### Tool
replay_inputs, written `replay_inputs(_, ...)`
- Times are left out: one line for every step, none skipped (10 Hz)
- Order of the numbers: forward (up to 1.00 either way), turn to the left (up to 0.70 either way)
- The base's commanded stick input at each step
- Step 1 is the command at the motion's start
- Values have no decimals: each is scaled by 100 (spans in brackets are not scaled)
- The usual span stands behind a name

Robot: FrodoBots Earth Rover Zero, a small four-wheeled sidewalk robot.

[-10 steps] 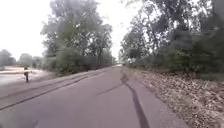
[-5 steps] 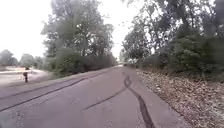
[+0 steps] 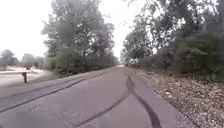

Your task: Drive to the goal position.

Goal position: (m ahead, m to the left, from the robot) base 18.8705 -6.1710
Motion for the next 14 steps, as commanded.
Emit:
replay_inputs(85,0)
replay_inputs(85,-19)
replay_inputs(85,-34)
replay_inputs(85,-34)
replay_inputs(85,-34)
replay_inputs(85,-34)
replay_inputs(85,-22)
replay_inputs(85,-8)
replay_inputs(85,0)
replay_inputs(85,0)
replay_inputs(85,0)
replay_inputs(85,0)
replay_inputs(85,0)
replay_inputs(85,0)
